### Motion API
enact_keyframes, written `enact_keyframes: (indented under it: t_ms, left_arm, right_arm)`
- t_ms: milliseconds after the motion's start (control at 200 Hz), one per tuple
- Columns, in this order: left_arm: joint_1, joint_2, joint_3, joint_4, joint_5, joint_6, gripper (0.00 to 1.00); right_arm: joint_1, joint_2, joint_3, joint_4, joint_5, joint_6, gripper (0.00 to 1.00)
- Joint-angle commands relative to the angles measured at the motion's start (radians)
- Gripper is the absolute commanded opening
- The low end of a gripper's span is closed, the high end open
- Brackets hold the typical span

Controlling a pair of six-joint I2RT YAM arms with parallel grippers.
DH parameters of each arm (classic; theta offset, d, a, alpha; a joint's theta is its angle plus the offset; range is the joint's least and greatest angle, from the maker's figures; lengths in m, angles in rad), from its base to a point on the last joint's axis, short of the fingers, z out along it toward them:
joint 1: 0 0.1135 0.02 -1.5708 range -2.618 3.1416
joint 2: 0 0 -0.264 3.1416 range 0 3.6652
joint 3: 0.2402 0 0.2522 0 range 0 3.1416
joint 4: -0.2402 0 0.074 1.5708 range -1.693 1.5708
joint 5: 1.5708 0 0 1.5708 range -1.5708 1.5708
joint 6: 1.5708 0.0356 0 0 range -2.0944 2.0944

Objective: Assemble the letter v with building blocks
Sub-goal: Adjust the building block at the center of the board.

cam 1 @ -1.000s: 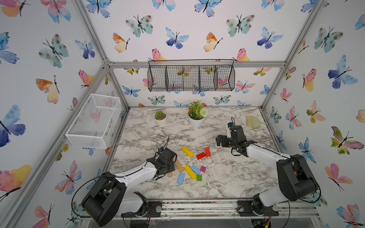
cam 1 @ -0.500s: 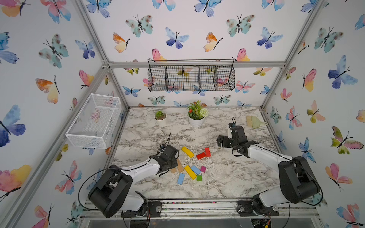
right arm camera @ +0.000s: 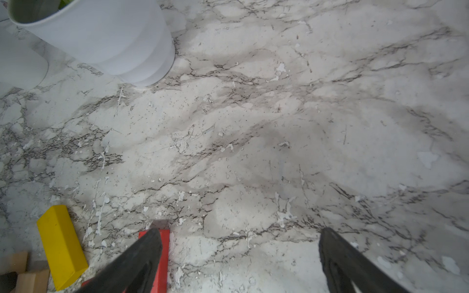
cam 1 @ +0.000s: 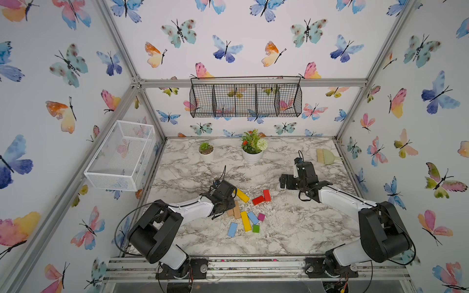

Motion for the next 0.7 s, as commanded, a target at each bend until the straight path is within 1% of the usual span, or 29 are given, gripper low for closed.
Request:
enact_keyframes:
  t_ms: [0, 255, 410, 696]
  left_arm:
    - [0.031, 0.008, -0.013, -0.106, -0.019, 0.004, 0.18]
    - [0.093, -0.034, -0.041, -0.112, -0.046, 0.008, 0.18]
    - [0.103, -0.048, -0.046, -0.115, -0.075, -0.013, 0.19]
    - [0.136, -0.037, -0.041, -0.113, -0.087, -0.006, 0.2]
  right_arm:
    - [0.006, -0.002, -0.006, -0.029, 0.011, -0.016, 0.98]
    - [0.006, 0.008, -0.006, -0.027, 0.003, -0.021, 0.98]
    - [0.008, 0.016, -0.002, -0.027, -0.012, -0.029, 0.98]
    - [0.014, 0.03, 0.007, -0.031, -0.027, -0.04, 0.98]
